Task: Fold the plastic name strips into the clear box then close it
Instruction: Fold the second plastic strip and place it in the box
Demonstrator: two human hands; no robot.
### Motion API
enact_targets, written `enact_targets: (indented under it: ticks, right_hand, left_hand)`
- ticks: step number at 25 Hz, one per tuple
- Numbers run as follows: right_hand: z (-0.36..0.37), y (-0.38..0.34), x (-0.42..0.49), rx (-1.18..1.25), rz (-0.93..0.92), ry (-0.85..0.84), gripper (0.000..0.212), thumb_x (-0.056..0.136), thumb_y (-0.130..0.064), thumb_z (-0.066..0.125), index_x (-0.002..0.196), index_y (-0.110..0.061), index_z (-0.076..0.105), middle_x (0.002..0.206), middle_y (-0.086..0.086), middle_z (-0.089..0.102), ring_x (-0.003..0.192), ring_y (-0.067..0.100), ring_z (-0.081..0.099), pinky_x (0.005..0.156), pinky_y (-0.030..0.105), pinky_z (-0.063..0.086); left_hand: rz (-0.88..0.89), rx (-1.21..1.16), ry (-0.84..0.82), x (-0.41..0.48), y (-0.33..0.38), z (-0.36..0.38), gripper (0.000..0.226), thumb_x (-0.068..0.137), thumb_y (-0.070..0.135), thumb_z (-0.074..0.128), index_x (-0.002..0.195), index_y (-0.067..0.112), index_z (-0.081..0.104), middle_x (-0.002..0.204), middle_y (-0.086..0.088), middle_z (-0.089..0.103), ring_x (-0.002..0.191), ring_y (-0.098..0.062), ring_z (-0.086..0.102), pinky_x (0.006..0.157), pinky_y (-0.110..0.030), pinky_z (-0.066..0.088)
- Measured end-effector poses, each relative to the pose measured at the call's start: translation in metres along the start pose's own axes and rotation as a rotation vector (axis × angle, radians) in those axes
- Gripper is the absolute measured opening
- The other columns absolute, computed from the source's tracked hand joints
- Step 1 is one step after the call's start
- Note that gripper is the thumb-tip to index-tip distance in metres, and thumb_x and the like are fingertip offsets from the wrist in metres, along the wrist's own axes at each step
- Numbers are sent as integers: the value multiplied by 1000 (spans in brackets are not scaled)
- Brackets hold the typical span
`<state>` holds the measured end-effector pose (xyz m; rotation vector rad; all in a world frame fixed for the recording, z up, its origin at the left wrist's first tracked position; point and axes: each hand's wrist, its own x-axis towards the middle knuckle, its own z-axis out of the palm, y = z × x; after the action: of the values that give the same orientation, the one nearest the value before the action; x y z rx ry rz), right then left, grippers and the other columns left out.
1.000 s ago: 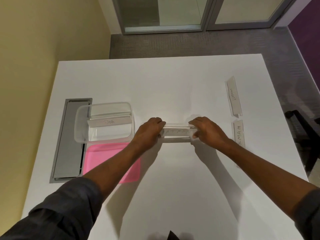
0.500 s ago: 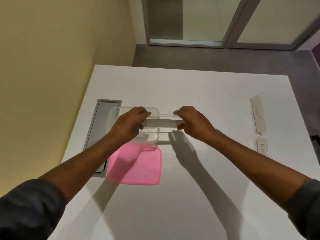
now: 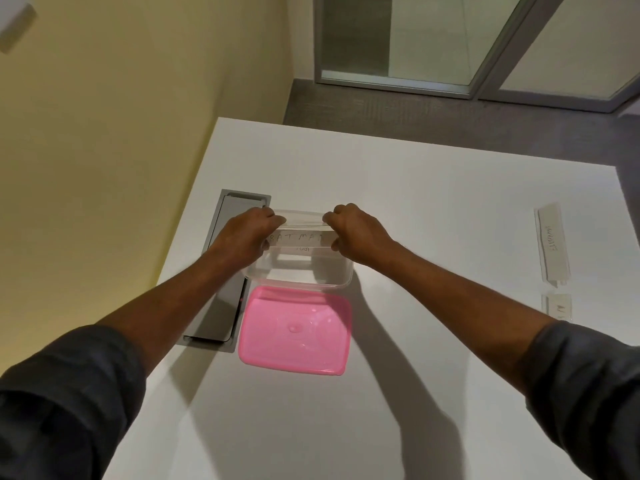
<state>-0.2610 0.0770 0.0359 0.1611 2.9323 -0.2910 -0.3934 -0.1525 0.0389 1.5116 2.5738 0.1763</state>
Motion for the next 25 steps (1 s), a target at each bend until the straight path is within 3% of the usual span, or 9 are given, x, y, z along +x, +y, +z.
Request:
enact_targets:
  ticks: [6,17,23,25]
  right_hand:
    - [19,-5,16,-130,14,-69,22,85,2,69,105,-3,63,104,13,65,95,33,63,58,36,42]
    - [54,-22,32,-132,125,-98,27,90,6,63,114,-5,64,111,14,68,103,33,66,65,37,42]
    - [64,-23,35,-174,105,-86,22,94,2,60,114,-7,65,110,12,69,101,30,67,65,36,43]
    - [64,-24,35,-167,105,-59,22,95,3,59,114,-7,64,110,13,68,101,31,66,64,37,43]
  left_hand:
    - [-8,15,-42,11,-8,20,59,76,-5,86,132,8,71,113,-17,75,101,-39,70,70,-46,63]
    - [-9,125,-170,32,-20,54,39,83,-3,77,120,9,73,101,-13,72,86,-36,70,62,-42,61]
    - [-26,172,-196,33,-15,57,44,80,-5,81,120,11,70,101,-11,71,84,-31,70,57,-34,44]
    - [-31,174,-169,33,-15,59,46,82,-3,81,123,11,68,104,-12,71,86,-31,70,58,-34,46]
